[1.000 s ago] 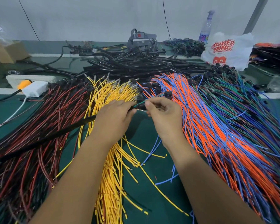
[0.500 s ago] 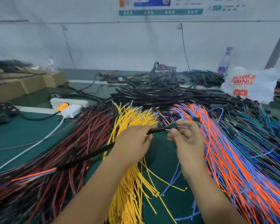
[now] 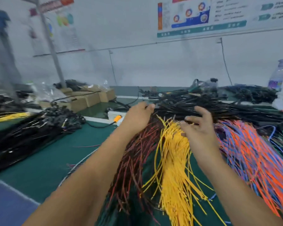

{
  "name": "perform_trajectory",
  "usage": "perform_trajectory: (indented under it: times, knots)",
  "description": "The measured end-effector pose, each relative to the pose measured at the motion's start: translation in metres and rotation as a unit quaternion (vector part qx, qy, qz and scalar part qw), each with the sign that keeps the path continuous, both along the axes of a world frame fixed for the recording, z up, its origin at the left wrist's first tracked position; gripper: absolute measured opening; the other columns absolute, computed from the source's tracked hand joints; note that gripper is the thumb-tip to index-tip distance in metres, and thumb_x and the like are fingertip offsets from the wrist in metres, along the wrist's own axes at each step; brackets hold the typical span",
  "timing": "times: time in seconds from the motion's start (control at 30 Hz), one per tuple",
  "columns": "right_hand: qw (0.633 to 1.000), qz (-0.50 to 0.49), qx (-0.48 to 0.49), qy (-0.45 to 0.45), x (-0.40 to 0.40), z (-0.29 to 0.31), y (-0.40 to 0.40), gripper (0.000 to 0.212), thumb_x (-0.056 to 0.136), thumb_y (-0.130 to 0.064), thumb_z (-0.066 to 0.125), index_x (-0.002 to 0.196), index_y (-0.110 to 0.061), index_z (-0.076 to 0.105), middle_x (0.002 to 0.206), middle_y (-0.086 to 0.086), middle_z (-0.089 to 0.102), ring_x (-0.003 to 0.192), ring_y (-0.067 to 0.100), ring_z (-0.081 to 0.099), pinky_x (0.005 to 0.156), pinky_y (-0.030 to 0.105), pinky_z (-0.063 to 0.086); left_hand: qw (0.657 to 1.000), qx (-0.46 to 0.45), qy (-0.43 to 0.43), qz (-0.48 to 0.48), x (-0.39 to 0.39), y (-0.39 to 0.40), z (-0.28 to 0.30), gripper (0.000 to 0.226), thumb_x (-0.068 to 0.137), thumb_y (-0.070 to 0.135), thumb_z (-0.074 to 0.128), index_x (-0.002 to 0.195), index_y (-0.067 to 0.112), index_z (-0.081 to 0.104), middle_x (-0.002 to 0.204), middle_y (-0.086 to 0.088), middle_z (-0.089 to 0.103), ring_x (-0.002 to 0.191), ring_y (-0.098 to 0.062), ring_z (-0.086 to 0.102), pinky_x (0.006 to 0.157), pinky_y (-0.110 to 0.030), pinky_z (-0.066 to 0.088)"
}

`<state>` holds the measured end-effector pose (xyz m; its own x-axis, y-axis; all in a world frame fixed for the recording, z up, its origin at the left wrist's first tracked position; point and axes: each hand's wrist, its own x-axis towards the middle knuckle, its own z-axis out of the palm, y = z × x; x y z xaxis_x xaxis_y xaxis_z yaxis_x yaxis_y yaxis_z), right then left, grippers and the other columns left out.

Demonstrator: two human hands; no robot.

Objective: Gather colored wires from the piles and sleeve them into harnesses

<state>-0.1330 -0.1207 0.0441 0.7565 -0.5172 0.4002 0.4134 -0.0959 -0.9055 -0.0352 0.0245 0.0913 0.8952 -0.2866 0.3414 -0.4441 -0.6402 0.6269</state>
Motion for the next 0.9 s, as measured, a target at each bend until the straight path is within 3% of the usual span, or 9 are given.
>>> perform_trajectory:
  times: [0.1,0.17,0.27,0.37,0.47,0.6,0.7,0.8,0.9]
  knots:
    - [0.993,0.066,-0.087,0.044,0.007,-0.002,0.031,0.044,0.091,-0.013,0.064,0.125,-0.032,0.043,0.103,-0.005,0.056,0.078,0.009,0.057,0.070,0.026,0.047,0.998,-0.023,-0.013,0.060,0.016,0.047,0.021,0.041,0.100,0.039,0.040,0.102,0.003,0.061,0.094,-0.014,0.063,0.091,-0.030,0.058,0.077,-0.034,0.043]
    - [0.987,0.108,-0.106,0.058,0.010,-0.006,0.046,0.040,0.093,-0.018,0.062,0.125,-0.033,0.045,0.103,-0.007,0.056,0.083,0.010,0.057,0.072,0.026,0.046,0.992,-0.019,-0.038,0.116,0.027,0.086,0.032,0.035,0.099,0.040,0.043,0.102,0.010,0.062,0.104,-0.008,0.064,0.099,-0.028,0.059,0.086,-0.034,0.044]
    - [0.973,0.167,-0.121,0.101,0.015,-0.014,0.062,0.033,0.095,-0.024,0.060,0.122,-0.039,0.048,0.100,-0.011,0.059,0.092,0.016,0.060,0.080,0.036,0.049,0.977,0.021,-0.075,0.198,0.041,0.146,0.037,0.035,0.098,0.042,0.043,0.119,0.020,0.060,0.123,-0.011,0.061,0.111,-0.030,0.056,0.094,-0.038,0.044]
    - [0.954,0.208,-0.153,0.150,0.021,-0.023,0.065,0.027,0.096,-0.029,0.057,0.119,-0.041,0.051,0.098,-0.008,0.061,0.091,0.023,0.062,0.083,0.040,0.050,0.958,0.079,-0.077,0.264,0.058,0.195,0.023,0.037,0.100,0.040,0.040,0.125,0.019,0.057,0.124,-0.017,0.061,0.106,-0.035,0.058,0.090,-0.040,0.046]
    - [0.943,0.205,-0.187,0.184,0.026,-0.032,0.054,0.021,0.096,-0.032,0.056,0.115,-0.042,0.053,0.101,-0.011,0.059,0.090,0.020,0.063,0.083,0.044,0.050,0.924,0.200,0.016,0.325,0.074,0.230,-0.015,0.042,0.100,0.043,0.036,0.136,0.020,0.042,0.133,-0.022,0.051,0.117,-0.040,0.050,0.097,-0.047,0.040]
    - [0.946,0.170,-0.187,0.205,0.029,-0.041,0.030,0.015,0.098,-0.031,0.054,0.110,-0.041,0.055,0.101,-0.006,0.058,0.085,0.018,0.063,0.073,0.040,0.048,0.857,0.319,0.184,0.361,0.080,0.236,-0.066,0.077,0.091,0.061,0.045,0.152,0.034,0.005,0.157,-0.016,0.016,0.145,-0.035,0.009,0.110,-0.059,0.016]
    - [0.950,0.150,-0.172,0.214,0.029,-0.046,0.014,0.014,0.098,-0.030,0.053,0.108,-0.039,0.057,0.101,-0.005,0.057,0.084,0.014,0.063,0.074,0.041,0.048,0.890,0.300,0.119,0.323,0.088,0.200,-0.088,0.071,0.093,0.054,0.048,0.151,0.038,0.010,0.158,-0.008,0.014,0.146,-0.030,0.002,0.110,-0.058,0.015]
    - [0.952,0.144,-0.158,0.220,0.026,-0.050,0.005,0.013,0.098,-0.028,0.054,0.103,-0.038,0.059,0.097,-0.005,0.057,0.083,0.018,0.063,0.075,0.045,0.050,0.945,0.251,0.016,0.209,0.095,0.150,-0.099,0.057,0.095,0.033,0.052,0.148,0.028,0.029,0.152,-0.008,0.031,0.138,-0.033,0.027,0.108,-0.046,0.028]
    - [0.950,0.135,-0.165,0.230,0.021,-0.052,-0.004,0.012,0.097,-0.027,0.055,0.099,-0.037,0.062,0.095,-0.006,0.060,0.072,0.010,0.064,0.075,0.045,0.053,0.981,0.135,0.118,0.076,0.094,0.103,-0.111,0.052,0.100,0.020,0.046,0.149,0.020,0.029,0.149,-0.010,0.039,0.128,-0.033,0.044,0.097,-0.033,0.037]
